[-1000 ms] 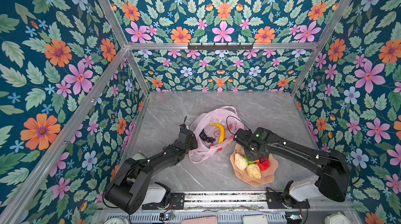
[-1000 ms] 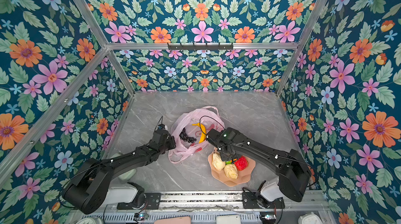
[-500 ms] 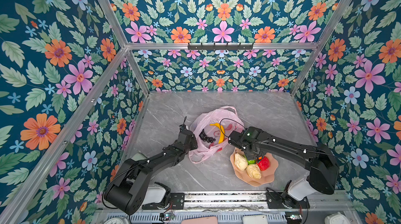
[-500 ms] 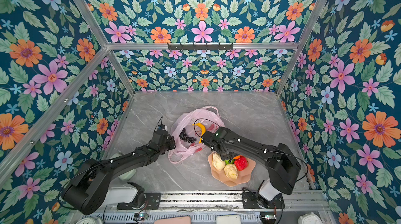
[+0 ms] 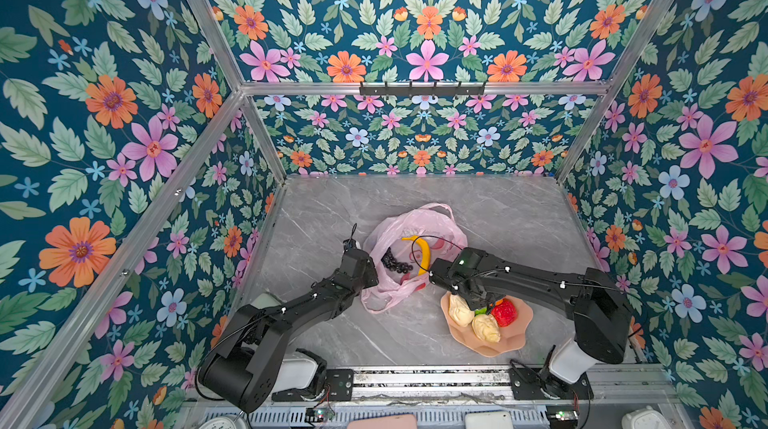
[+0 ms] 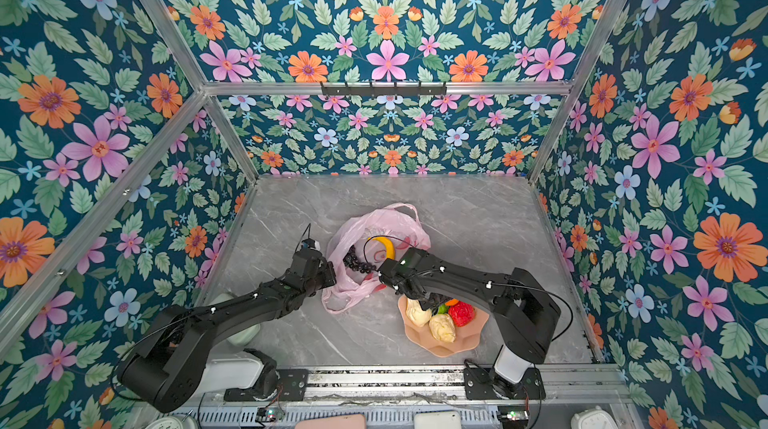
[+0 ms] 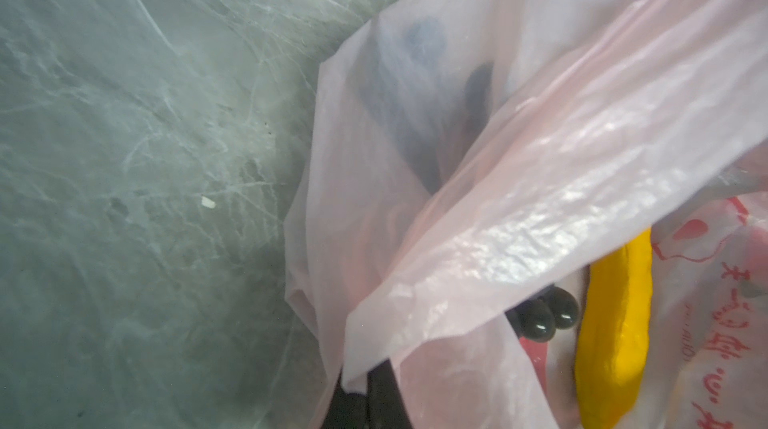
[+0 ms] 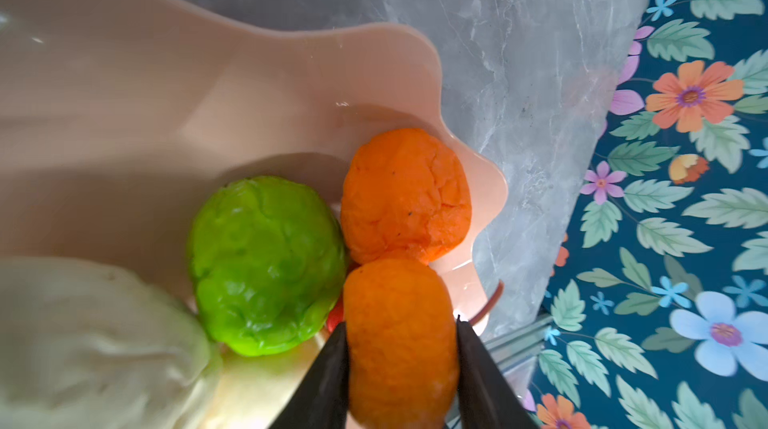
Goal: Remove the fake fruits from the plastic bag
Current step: 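Carry the tangerine over the peach bowl and lower it in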
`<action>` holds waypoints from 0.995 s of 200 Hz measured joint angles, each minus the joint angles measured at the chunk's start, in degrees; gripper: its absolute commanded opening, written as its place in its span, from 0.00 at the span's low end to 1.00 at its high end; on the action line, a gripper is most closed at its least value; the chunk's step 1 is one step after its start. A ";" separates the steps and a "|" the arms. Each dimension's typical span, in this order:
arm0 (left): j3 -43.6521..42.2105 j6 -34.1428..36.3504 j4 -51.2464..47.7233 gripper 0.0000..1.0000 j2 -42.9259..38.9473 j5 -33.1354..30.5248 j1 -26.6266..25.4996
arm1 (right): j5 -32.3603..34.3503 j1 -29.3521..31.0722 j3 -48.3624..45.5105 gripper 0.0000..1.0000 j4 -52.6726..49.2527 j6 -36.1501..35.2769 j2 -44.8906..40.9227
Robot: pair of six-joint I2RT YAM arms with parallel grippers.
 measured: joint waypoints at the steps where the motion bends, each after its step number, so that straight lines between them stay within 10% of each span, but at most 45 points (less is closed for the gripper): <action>1: 0.00 0.00 0.00 0.00 0.00 0.00 0.00 | 0.00 0.02 -0.02 0.41 0.04 0.02 0.07; 199: -0.07 0.02 -0.04 0.00 0.02 -0.04 -0.02 | -5.16 3.37 2.73 0.54 0.76 0.63 -0.46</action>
